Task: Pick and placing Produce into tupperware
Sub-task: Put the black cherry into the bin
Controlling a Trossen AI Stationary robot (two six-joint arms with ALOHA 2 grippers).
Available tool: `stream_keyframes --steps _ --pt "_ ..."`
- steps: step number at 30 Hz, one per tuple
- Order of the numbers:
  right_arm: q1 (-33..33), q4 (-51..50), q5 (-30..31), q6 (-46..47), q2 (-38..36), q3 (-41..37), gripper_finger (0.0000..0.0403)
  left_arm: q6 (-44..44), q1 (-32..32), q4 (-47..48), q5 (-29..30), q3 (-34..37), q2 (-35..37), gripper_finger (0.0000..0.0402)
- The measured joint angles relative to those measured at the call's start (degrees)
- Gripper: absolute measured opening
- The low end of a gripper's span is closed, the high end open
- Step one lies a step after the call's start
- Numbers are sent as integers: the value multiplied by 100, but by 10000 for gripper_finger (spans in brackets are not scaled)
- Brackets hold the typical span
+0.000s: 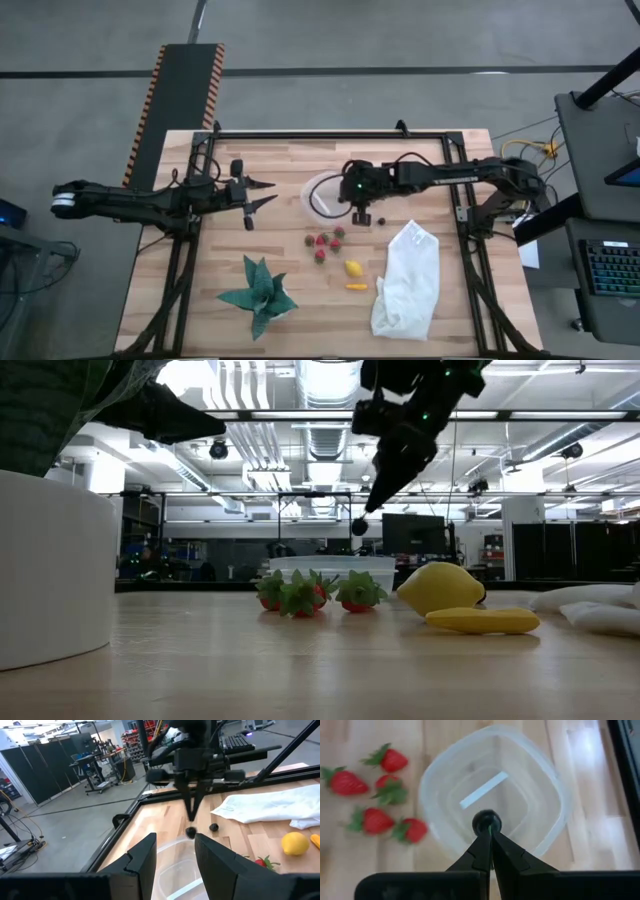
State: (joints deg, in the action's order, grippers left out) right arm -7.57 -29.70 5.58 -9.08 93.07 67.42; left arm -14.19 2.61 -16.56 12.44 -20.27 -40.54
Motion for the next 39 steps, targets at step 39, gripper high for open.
stream_keyframes --steps 39 --pt "-1099 357 -409 -897 1872 1114 9 23 0 -6 -1 0 -4 121"
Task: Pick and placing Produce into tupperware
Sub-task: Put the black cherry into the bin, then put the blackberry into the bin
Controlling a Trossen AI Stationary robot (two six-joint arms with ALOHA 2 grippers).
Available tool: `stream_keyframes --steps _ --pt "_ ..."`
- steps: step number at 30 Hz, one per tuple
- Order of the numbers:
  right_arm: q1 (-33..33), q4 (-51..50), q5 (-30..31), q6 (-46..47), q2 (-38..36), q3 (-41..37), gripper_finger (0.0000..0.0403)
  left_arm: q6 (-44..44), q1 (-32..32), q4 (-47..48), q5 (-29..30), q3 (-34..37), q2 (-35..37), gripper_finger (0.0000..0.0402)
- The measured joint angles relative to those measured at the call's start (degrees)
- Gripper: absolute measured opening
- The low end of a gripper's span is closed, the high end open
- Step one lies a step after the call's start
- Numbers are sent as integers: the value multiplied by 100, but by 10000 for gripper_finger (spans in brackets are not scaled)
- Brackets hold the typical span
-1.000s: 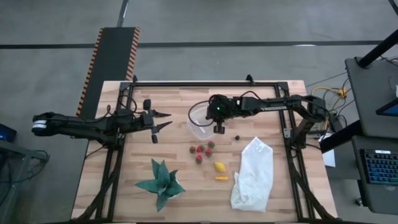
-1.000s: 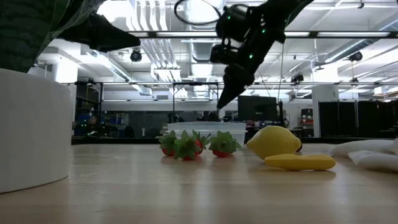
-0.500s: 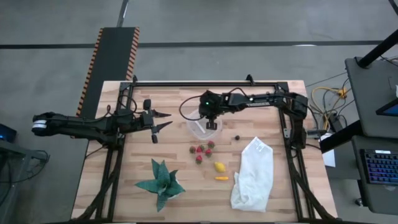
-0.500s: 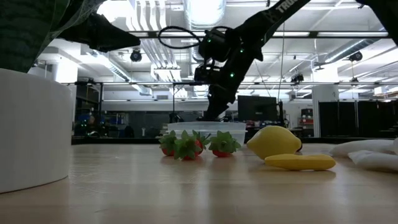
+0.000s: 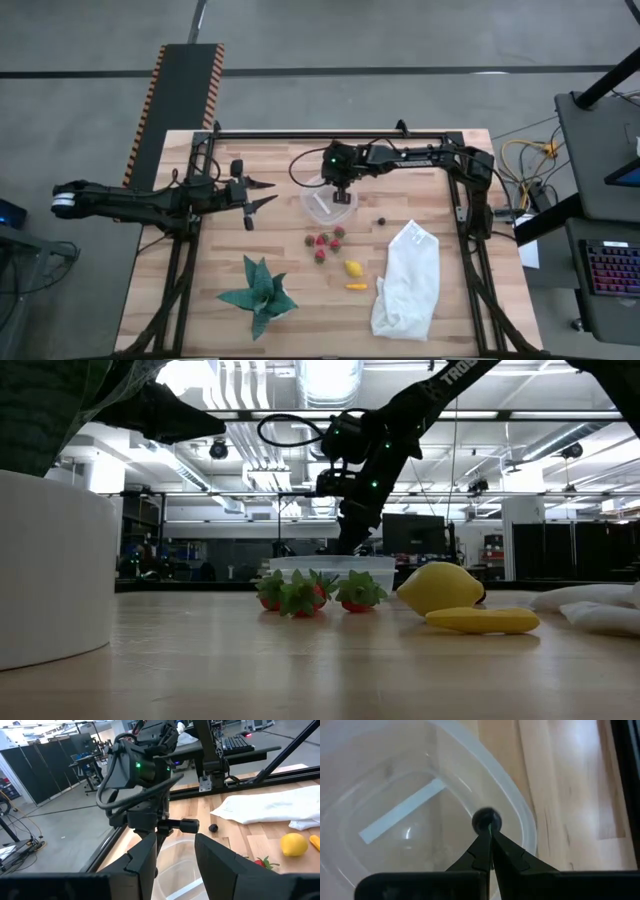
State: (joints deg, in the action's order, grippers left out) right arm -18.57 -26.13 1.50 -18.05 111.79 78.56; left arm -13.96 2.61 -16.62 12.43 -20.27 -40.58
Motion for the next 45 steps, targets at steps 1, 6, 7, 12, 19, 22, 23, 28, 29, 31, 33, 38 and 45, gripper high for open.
stream_keyframes --steps 1,6,7,12,19,22,23,28,29,31,33,38,45 --pt "0 -26 -2 -2 0 -4 9 0 -2 4 2 0 0 121" --pt "4 -21 -17 -8 0 -4 9 0 -1 4 1 0 0 121" --pt "4 -23 -17 -15 0 -4 9 0 -2 2 0 0 0 121" --pt "0 -24 -15 -56 0 -4 9 0 0 2 0 0 0 121" --pt "-11 -52 -15 -150 0 -4 10 0 -2 2 1 0 0 121" --pt "-13 -65 -14 -150 0 -4 17 0 -2 2 2 0 0 121" --pt "-13 -67 -15 -150 0 -4 21 0 -2 2 0 0 0 121" --pt "-13 -65 5 -118 0 -4 44 0 0 2 0 0 0 121" --pt "-13 -65 5 -86 -1 -4 48 0 0 2 0 0 0 121" --pt "-20 -132 7 32 -65 -6 54 0 -1 2 0 0 0 121" --pt "-22 -329 5 107 -204 4 59 0 -2 0 2 0 0 121" --pt "-22 -1137 -39 150 -865 5 67 0 -2 6 2 0 0 121" --pt "33 -2230 -461 466 -2132 -38 85 -1 0 -2 0 2 -22 121"
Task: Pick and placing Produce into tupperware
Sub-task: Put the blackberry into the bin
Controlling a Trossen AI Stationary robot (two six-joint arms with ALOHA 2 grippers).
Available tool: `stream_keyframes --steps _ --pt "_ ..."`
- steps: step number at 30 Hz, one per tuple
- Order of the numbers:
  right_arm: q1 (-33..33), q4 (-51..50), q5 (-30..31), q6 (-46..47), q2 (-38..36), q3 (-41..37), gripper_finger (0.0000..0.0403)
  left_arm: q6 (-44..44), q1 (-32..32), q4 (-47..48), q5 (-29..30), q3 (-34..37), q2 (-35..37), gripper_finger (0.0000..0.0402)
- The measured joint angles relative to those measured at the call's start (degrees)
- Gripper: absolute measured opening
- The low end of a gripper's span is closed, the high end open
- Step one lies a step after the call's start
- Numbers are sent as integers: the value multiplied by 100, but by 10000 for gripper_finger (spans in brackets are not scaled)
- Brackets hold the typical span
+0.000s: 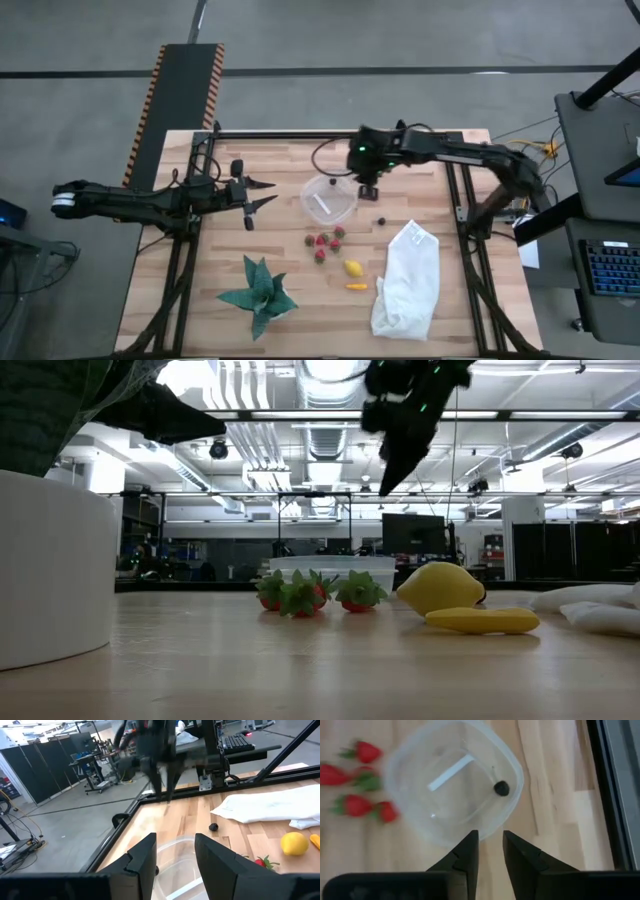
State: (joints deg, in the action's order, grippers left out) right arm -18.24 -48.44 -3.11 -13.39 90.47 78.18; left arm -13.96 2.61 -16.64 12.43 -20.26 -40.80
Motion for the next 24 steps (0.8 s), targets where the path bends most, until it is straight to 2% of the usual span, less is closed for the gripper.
stream_keyframes --steps 6,12,18,24 --pt "311 -633 -34 279 -1198 -344 104 1 0 3 2 0 -8 121" --pt "760 -630 -9 990 -2331 -1164 121 1 0 -3 2 0 -8 121" --pt "1222 346 468 1250 -2938 -2467 156 1 0 -80 4 3 -10 121" --pt "1352 1318 753 1300 -2893 -3467 194 1 0 -94 4 3 -30 121"
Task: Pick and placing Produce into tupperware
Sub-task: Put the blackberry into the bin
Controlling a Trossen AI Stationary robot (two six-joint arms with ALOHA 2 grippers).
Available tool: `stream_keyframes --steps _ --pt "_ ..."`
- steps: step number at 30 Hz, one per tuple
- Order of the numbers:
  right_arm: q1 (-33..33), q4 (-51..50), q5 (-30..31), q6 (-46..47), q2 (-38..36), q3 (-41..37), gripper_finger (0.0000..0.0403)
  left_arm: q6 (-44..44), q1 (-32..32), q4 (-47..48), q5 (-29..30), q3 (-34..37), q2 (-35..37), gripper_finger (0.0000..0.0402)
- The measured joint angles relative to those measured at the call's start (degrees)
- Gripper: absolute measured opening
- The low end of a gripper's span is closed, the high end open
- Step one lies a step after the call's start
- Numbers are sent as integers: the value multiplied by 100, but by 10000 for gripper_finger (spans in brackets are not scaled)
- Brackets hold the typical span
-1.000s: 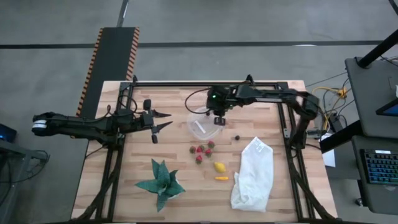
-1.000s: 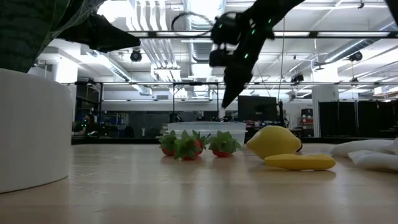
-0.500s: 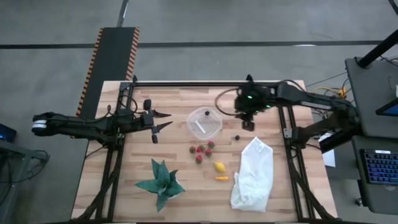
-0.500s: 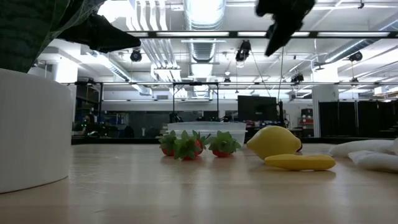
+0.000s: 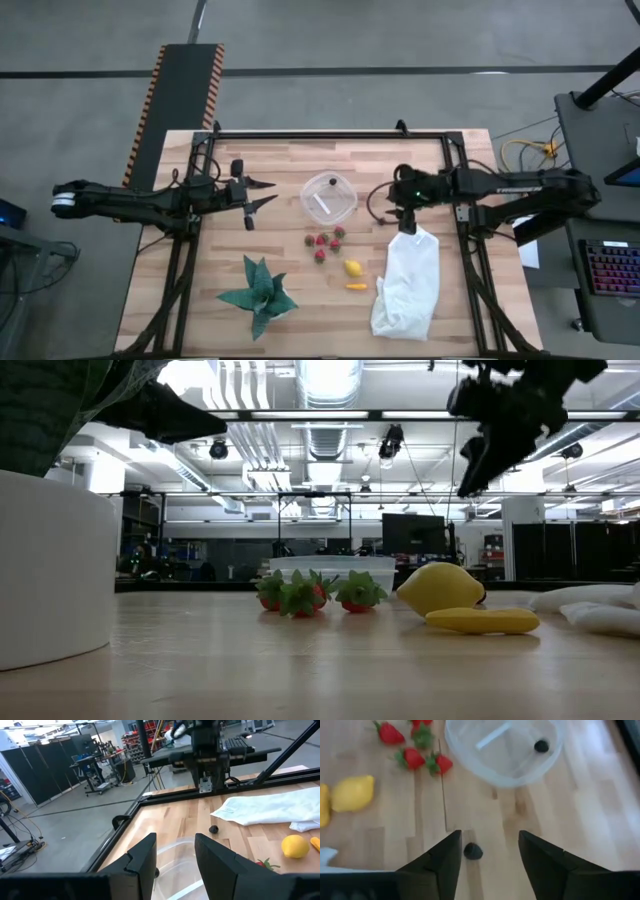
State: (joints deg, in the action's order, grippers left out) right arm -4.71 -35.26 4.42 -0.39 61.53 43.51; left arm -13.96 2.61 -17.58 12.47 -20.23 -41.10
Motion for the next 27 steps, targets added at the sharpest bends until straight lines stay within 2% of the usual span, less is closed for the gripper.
stream_keyframes --steps 13,27 --pt "48 738 -40 662 601 -774 201 0 0 -1 4 0 -11 121" --pt "73 1083 -139 823 1623 -796 201 0 0 1 4 0 -11 121"
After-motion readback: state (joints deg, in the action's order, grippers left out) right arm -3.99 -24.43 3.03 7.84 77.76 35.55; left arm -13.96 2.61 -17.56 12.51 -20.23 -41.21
